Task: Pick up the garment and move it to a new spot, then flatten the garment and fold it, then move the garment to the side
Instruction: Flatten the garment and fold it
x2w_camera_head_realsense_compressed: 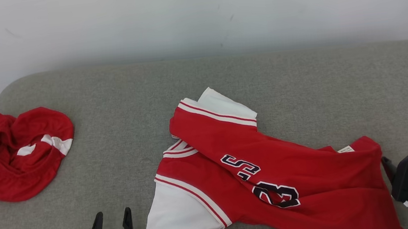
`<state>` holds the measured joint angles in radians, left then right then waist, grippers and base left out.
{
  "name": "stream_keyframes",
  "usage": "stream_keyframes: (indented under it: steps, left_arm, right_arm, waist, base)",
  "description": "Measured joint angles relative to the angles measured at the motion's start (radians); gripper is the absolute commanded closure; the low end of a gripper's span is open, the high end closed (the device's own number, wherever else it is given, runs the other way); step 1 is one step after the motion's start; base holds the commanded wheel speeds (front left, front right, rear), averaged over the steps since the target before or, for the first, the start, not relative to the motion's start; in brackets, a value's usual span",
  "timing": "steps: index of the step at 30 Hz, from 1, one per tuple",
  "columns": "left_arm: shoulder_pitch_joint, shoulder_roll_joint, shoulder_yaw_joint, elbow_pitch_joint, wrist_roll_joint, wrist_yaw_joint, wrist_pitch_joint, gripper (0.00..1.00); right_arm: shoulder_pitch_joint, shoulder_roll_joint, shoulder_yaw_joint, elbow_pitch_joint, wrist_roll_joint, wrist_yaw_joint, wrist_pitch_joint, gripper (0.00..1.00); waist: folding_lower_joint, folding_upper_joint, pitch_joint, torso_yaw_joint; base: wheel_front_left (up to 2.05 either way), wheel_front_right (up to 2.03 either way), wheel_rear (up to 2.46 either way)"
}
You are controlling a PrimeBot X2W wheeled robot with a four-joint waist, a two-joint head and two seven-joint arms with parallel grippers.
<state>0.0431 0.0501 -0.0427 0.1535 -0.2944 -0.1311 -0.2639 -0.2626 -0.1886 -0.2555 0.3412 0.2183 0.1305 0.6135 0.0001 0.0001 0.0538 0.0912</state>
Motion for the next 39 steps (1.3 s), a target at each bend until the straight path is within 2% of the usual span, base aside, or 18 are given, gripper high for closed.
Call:
stream_keyframes:
  steps: [9, 18, 19, 20, 21, 22, 23, 24, 32, 39]
  left_arm:
    - [-0.015, 0.009, -0.009, -0.014, 0.004, 0.000, 0.000, 0.00]
    - [-0.041, 0.014, -0.024, -0.015, 0.004, 0.000, 0.000, 0.00]
    - [-0.043, 0.014, -0.026, -0.014, 0.004, 0.000, 0.000, 0.00]
    - [-0.045, 0.014, -0.028, -0.014, 0.004, 0.000, 0.000, 0.00]
    - [-0.046, 0.014, -0.029, -0.014, 0.004, 0.000, 0.000, 0.00]
    - [-0.047, 0.015, -0.029, -0.013, 0.004, 0.000, 0.000, 0.00]
    - [-0.048, 0.016, -0.028, -0.012, 0.004, 0.000, 0.000, 0.00]
    - [-0.049, 0.017, -0.028, -0.012, 0.004, 0.000, 0.000, 0.00]
    - [-0.050, 0.016, -0.021, -0.007, 0.004, 0.000, 0.000, 0.00]
    - [-0.050, 0.013, -0.021, -0.008, 0.002, 0.000, 0.000, 0.00]
  right_arm:
    - [-0.136, -0.012, -0.053, 0.222, -0.114, 0.000, -0.098, 0.00]
    - [-0.220, -0.026, -0.044, 0.394, -0.150, 0.000, -0.162, 0.00]
    - [-0.227, -0.029, -0.042, 0.405, -0.150, 0.000, -0.170, 0.08]
    - [-0.232, -0.031, -0.038, 0.416, -0.150, 0.000, -0.178, 0.36]
    - [-0.236, -0.032, -0.035, 0.425, -0.149, 0.000, -0.185, 0.58]
    - [-0.241, -0.032, -0.032, 0.435, -0.147, 0.000, -0.193, 0.69]
    - [-0.247, -0.033, -0.028, 0.443, -0.144, 0.000, -0.200, 0.91]
    - [-0.251, -0.033, -0.024, 0.449, -0.141, 0.000, -0.210, 1.00]
    - [-0.259, -0.047, 0.017, 0.465, -0.139, 0.002, -0.285, 1.00]
    - [-0.318, -0.042, 0.049, 0.388, -0.059, 0.002, -0.301, 1.00]
  waist:
    - [0.0000, 0.0000, 0.049, 0.029]
    - [0.0000, 0.0000, 0.095, 0.054]
    - [0.0000, -0.0001, 0.097, 0.056]
    - [0.0000, -0.0001, 0.099, 0.058]
    - [0.0000, -0.0001, 0.101, 0.060]
    - [0.0000, -0.0002, 0.103, 0.062]
    - [0.0000, -0.0001, 0.104, 0.063]
    - [0.0000, -0.0001, 0.104, 0.063]
    - [0.0000, -0.0001, 0.096, 0.058]
    - [-0.0001, 0.0000, 0.097, 0.051]
  base:
    - [0.00, 0.00, 0.00]
    - [0.00, 0.00, 0.00]
    - [0.00, 0.00, 0.00]
    - [0.00, 0.00, 0.00]
    - [0.00, 0.00, 0.00]
    - [0.00, 0.00, 0.00]
    - [0.00, 0.00, 0.00]
    - [0.00, 0.00, 0.00]
    - [0.00, 0.00, 0.00]
    - [0.00, 0.00, 0.00]
